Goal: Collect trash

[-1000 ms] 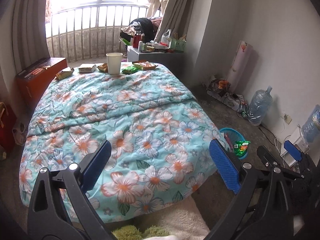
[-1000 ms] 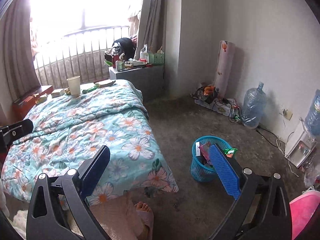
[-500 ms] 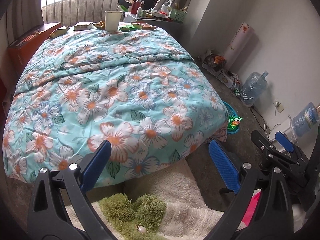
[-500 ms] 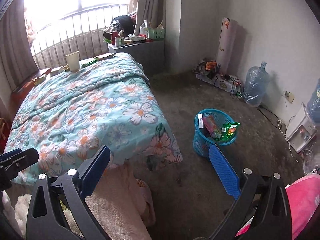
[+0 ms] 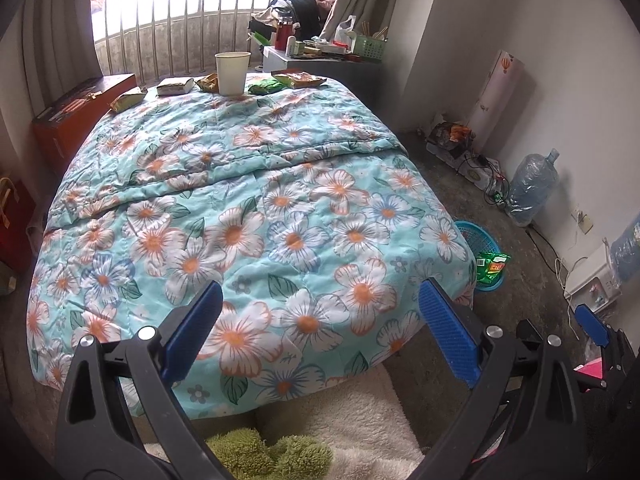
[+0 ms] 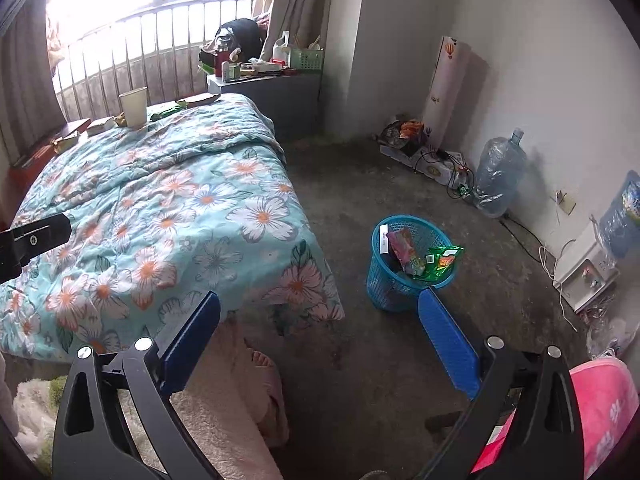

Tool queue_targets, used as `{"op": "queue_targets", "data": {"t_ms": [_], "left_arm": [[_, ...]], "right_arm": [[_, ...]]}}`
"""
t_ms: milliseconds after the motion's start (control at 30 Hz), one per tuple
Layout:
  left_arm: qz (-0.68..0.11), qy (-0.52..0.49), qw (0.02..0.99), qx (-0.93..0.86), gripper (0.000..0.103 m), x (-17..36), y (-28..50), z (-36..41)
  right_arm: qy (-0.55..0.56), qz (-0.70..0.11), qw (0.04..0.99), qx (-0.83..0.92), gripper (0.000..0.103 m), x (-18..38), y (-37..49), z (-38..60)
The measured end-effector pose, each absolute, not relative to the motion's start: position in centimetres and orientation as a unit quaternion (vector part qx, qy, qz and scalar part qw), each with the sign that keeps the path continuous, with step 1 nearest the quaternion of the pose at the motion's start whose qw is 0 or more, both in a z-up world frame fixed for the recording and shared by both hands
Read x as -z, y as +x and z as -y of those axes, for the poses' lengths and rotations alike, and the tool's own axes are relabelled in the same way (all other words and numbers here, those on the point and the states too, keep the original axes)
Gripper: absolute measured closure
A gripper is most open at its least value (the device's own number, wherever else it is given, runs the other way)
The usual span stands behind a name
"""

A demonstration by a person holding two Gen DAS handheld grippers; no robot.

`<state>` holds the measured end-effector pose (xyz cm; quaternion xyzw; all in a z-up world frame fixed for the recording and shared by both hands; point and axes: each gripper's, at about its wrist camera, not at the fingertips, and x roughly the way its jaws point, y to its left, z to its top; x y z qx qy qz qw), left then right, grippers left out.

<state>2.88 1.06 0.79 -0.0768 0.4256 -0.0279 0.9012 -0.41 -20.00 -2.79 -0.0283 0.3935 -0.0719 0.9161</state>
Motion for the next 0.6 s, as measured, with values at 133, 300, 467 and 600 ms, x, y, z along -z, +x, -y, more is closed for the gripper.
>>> {"op": "queue_targets", "data": {"t_ms": [133, 300, 467, 600], "left_arm": [[-0.434, -0.078, 0.897, 0.018, 0.009, -0.5, 3.1, -0.8], [-0.434, -0.075, 0.898, 0.011, 0.009, -0.7, 3.1, -0.7], [-0.434, -0.069, 0.898, 0.01, 0.009, -0.9, 3.2, -0.5], [-0.432, -0.059, 0.9, 0.013, 0.009, -1.1, 3.1, -0.2]], "right_arm": [[-0.024, -0.396, 0.915, 0.077, 0.007, 3.0, -0.5, 20.6], [-0.019, -0.394, 0.916, 0.078, 0.007, 2.9, -0.5, 21.1], [-0.016, -0.391, 0.916, 0.082, 0.007, 2.7, -0.7, 21.5], [-0.014, -0.39, 0.917, 0.084, 0.007, 2.6, -0.8, 21.6]]}}
